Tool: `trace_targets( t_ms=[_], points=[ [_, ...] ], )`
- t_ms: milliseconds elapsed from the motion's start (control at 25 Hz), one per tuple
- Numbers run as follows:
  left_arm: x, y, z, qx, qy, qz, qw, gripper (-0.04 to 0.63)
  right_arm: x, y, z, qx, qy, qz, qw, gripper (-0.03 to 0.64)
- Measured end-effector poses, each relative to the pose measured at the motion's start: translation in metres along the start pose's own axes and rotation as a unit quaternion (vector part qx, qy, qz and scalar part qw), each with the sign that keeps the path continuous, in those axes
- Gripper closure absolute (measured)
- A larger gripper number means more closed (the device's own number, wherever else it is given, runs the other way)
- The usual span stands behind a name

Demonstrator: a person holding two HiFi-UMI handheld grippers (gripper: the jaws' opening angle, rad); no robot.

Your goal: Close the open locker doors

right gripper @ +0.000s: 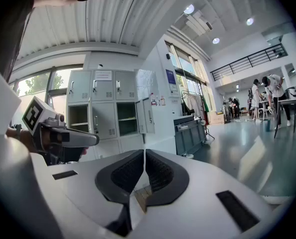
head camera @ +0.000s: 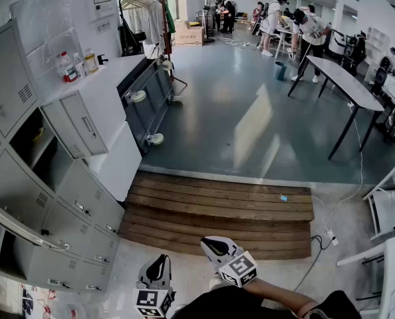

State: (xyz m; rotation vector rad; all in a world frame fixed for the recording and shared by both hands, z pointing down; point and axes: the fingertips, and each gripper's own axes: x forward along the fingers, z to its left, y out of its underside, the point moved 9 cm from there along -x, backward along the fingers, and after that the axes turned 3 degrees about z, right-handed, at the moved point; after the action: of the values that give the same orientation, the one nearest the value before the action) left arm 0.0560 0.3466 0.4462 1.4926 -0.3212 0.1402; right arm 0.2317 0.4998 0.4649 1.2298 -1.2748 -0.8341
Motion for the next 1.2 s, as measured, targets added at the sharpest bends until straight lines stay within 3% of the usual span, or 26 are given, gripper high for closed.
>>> trace_targets(
  t_ms=[520, 760, 920, 1200],
  points=[
    [0.052, -0.051, 0.029, 0.007, -0.044, -0.023, 0.9987, 0.554, 0.010, -0.041, -0.066, 0.006, -0.013, -0.069, 0.998, 0.576],
    [0.075, -0.063, 0.060, 0.015, -0.049, -0.019, 0.9985, 0.554, 0.041, -0.050, -0.082, 0.009, -0.011, -0.057, 0.998, 0.575],
    [0.085, -0.061, 0.097, 0.003, -0.048, -0.025, 0.9985, 0.554, 0.079, -0.056, -0.082, 0.008, -0.005, -0.045, 0.999, 0.576],
    [0.091, -0.063, 0.201, -0.012, -0.063, -0.035, 0.9973, 0.555, 0.181, -0.088, -0.063, -0.006, -0.003, -0.031, 0.999, 0.575]
  ],
)
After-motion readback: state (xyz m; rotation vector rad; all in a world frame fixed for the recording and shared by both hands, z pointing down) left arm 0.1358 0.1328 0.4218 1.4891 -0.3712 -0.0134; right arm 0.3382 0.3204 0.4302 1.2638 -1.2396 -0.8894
